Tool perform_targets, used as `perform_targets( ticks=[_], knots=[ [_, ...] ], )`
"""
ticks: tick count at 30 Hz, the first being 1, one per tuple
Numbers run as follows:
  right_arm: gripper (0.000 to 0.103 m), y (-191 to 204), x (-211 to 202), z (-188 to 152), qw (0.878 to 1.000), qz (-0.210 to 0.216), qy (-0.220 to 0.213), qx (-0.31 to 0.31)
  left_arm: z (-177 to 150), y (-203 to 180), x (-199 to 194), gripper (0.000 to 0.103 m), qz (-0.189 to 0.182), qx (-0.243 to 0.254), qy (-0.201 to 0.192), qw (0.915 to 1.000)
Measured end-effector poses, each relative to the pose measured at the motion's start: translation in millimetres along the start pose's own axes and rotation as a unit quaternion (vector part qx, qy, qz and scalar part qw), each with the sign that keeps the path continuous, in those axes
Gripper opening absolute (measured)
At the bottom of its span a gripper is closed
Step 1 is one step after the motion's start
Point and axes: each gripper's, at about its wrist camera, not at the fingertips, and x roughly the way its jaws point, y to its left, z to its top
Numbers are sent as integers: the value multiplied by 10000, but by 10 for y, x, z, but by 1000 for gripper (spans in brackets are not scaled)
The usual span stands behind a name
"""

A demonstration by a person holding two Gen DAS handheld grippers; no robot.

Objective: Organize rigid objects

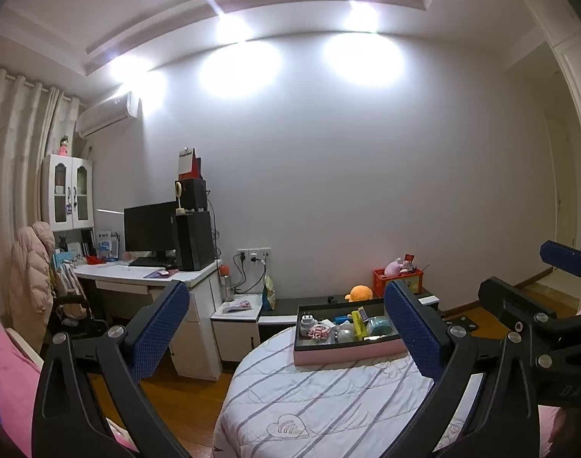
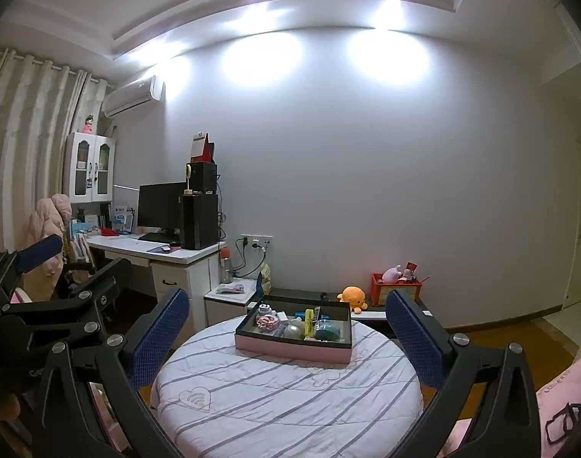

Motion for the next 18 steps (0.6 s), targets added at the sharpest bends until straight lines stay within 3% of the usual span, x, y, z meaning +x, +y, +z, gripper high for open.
perform_targets(
  ticks=[18],
  knots=[
    [103, -43, -44, -12, 10000, -67, 34, -1, 4, 4, -22, 103, -6, 21, 40, 10000]
  ],
)
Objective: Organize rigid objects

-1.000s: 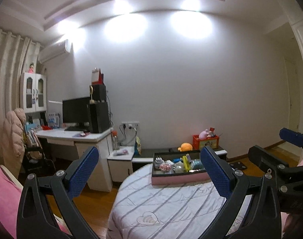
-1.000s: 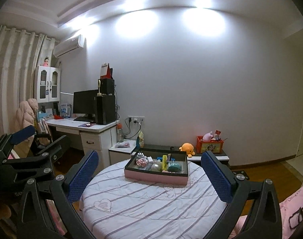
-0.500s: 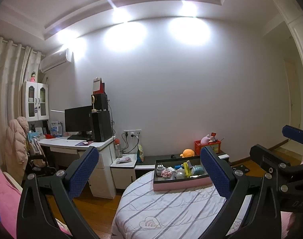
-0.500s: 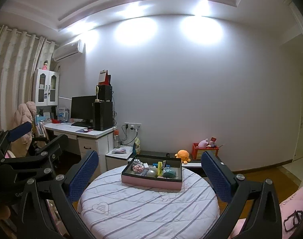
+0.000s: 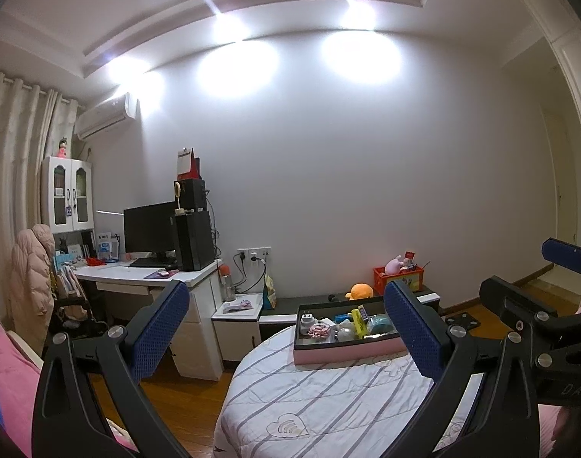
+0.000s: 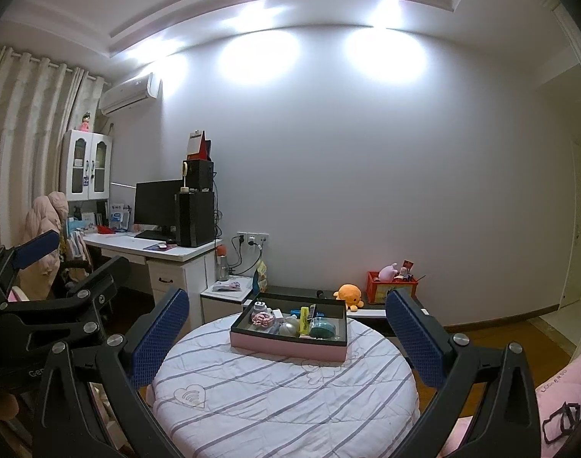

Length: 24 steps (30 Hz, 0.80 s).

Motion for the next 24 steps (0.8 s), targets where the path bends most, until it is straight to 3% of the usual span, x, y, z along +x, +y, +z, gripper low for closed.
perform_targets(
  ticks=[24],
  knots=[
    [103, 34, 3, -16, 10000, -56, 20, -37, -43, 36, -70, 103, 27, 63, -114, 9999]
  ],
)
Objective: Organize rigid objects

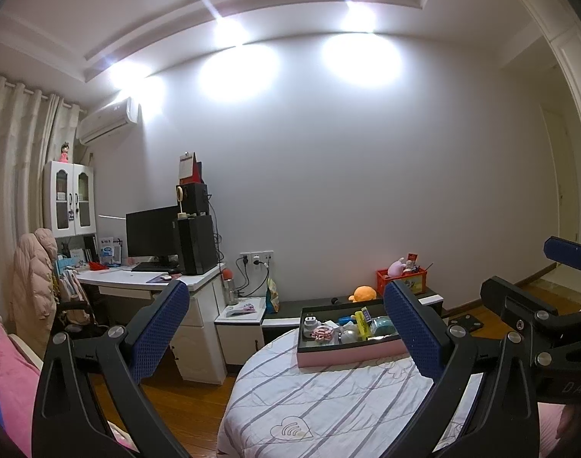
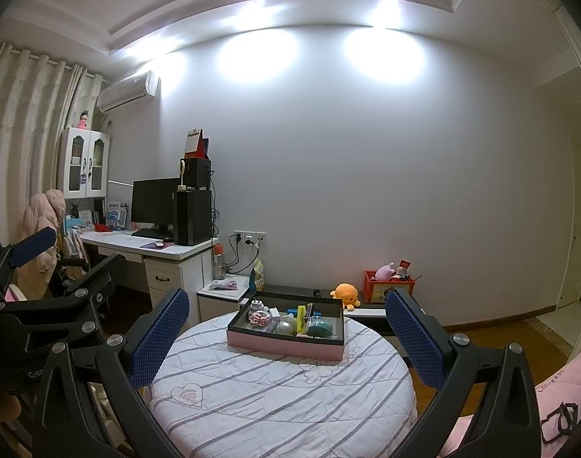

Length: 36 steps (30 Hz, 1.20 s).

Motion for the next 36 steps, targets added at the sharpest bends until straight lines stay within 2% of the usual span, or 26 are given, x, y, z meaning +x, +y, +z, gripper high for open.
perform_targets(
  ticks=[36],
  knots=[
    [103, 6, 31, -23, 10000, 2, 31, -4, -15, 19, -19, 103, 28, 42, 2, 10000]
  ],
)
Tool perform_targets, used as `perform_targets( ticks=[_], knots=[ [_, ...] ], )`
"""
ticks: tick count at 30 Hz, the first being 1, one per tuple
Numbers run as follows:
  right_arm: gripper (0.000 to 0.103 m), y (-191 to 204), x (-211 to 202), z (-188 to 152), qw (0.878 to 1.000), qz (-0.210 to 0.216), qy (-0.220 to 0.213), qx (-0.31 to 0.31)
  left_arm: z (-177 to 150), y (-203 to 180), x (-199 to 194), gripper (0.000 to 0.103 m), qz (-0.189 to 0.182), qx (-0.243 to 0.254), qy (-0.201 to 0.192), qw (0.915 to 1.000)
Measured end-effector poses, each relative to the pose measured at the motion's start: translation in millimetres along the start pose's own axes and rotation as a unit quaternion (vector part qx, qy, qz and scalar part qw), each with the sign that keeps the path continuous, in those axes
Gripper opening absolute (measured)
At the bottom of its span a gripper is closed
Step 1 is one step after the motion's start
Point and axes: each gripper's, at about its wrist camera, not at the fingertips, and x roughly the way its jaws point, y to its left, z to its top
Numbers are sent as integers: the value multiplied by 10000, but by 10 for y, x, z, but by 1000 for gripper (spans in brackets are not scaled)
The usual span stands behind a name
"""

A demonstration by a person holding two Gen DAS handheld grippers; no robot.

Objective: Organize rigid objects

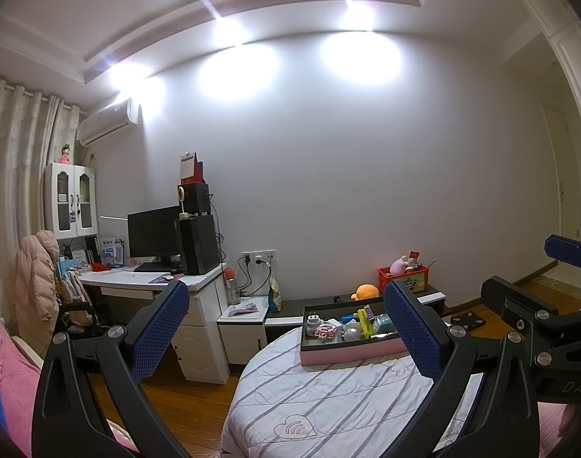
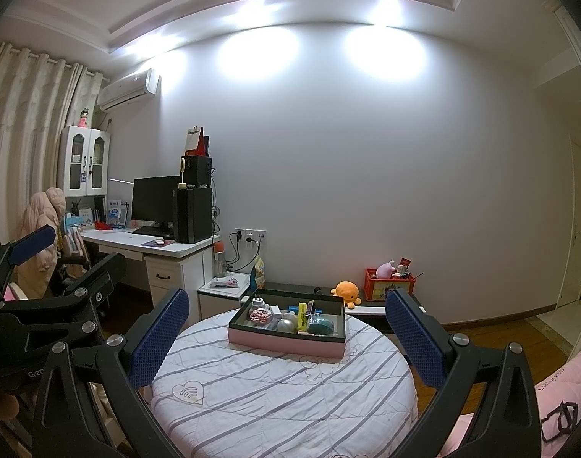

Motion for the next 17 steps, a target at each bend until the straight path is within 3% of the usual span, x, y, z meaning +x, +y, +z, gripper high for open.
perform_targets(
  ticks=[17],
  knots=[
    [103, 11, 4, -19, 10000, -4, 12, -7, -4, 13, -11, 103, 10, 16, 3, 10000]
  ],
)
